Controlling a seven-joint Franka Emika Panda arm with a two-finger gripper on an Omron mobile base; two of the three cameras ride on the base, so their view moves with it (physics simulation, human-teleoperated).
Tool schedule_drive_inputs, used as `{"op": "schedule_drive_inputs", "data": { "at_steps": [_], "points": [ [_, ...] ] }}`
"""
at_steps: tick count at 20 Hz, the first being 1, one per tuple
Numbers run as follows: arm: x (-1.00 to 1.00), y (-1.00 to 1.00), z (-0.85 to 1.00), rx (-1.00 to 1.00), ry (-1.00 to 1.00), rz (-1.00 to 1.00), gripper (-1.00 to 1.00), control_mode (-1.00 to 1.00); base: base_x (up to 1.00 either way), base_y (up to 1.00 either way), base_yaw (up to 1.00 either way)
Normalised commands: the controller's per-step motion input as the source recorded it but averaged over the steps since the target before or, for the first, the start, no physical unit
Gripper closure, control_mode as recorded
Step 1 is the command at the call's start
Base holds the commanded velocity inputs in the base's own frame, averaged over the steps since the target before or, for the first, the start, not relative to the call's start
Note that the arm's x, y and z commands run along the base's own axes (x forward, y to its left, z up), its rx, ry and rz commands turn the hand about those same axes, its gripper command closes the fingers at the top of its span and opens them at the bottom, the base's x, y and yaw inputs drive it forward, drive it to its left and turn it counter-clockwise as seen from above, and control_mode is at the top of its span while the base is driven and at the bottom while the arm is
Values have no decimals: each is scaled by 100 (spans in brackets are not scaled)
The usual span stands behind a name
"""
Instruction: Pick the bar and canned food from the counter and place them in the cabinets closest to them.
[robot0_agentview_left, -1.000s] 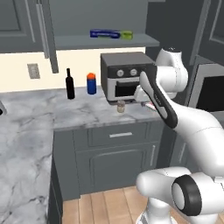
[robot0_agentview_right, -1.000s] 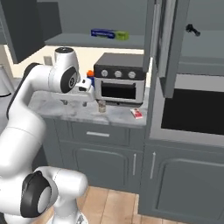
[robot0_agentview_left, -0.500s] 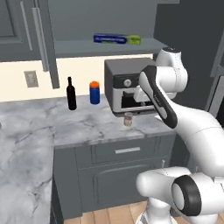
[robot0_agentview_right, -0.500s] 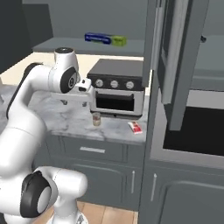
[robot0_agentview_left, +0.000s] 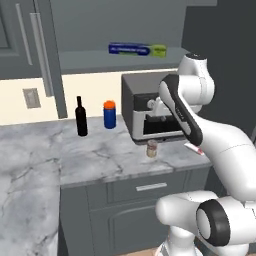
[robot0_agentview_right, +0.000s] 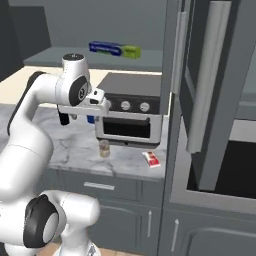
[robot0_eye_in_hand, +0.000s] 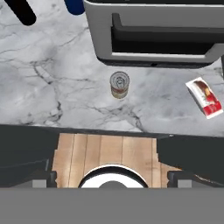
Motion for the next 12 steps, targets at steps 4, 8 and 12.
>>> {"op": "schedule_drive_inputs", "data": {
  "at_steps": [4,8,12],
  "points": [
    [0,0,0,0,0,0,-100,100,50,22,-3],
    [0,0,0,0,0,0,-100,100,45,17,-3],
    [0,0,0,0,0,0,-100,100,17,0,0]
  ]
}}
